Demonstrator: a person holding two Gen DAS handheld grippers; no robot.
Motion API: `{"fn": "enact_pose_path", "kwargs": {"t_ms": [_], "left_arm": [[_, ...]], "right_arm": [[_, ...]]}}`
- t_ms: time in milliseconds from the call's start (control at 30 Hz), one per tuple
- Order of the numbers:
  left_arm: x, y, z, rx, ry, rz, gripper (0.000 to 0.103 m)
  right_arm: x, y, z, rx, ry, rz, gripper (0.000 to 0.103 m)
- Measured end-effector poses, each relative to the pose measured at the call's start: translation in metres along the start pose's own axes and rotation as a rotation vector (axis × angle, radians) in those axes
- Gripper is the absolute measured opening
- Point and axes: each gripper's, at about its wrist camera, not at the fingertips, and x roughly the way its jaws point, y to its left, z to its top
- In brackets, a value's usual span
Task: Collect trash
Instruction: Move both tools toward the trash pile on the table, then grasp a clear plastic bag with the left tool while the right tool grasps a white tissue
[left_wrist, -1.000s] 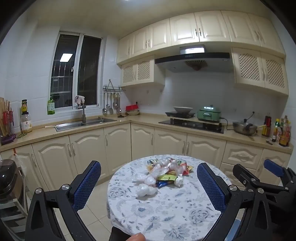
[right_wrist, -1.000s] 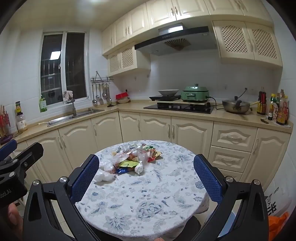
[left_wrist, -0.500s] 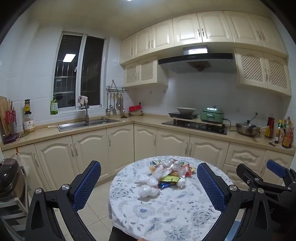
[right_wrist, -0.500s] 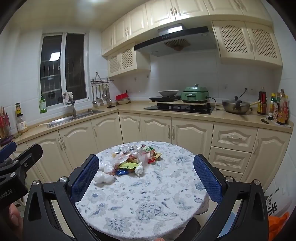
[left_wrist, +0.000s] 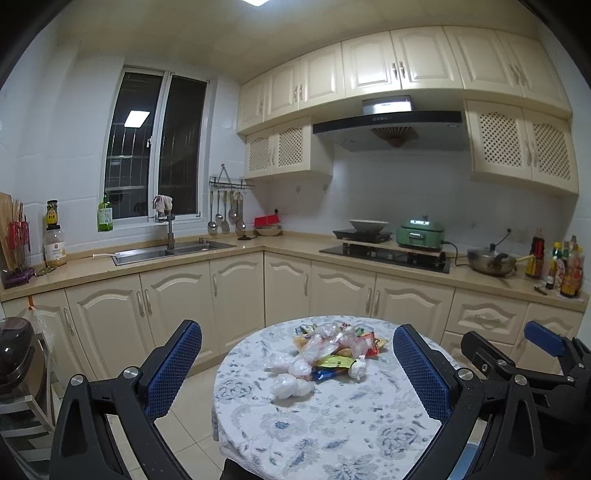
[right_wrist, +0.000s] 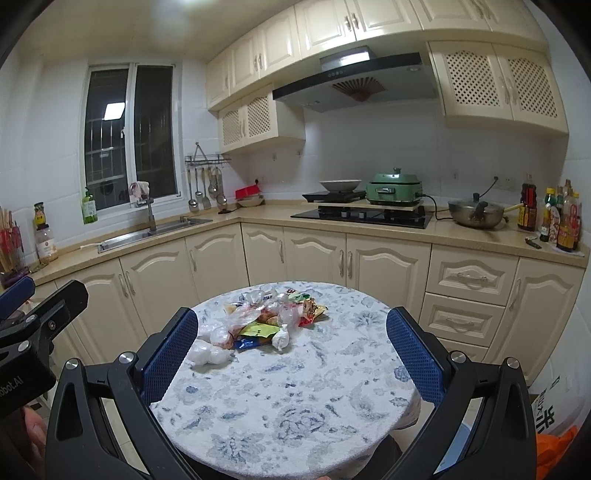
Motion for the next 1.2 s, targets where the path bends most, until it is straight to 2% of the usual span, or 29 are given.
{"fn": "enact_pose_path", "kwargs": {"t_ms": [300,433,500,767,900,1200], "left_arm": [[0.010,0.003,0.000,0.008,0.004,0.003,0.102],[0.026,0.005,0.000,0.002,0.019,-0.007,0.102],[0.039,0.005,0.001,0.002,0.030,-0.007,0.102],[0.110,0.004,-0.001,0.020,0.118,-0.003,0.102],[0.150,0.002,0.002,0.035,0.176,-0.001,0.102],[0.260,0.005,-0.004,0.050,0.334,0.005,0.102]], "right_arm": [[0.006,0.000,0.006,-0.012,-0.016,-0.007,0.103],[0.018,0.000,0.011,-0.027,0.004,0.010,0.103],[0.029,0.001,0.012,-0.048,0.013,-0.015,0.103],[0.082,0.001,0.004,-0.093,0.108,-0.033,0.103],[0.118,-0.005,0.000,-0.071,0.170,-0.017,0.103],[0.213,-0.002,-0.018,-0.121,0.325,0.016,0.103]]}}
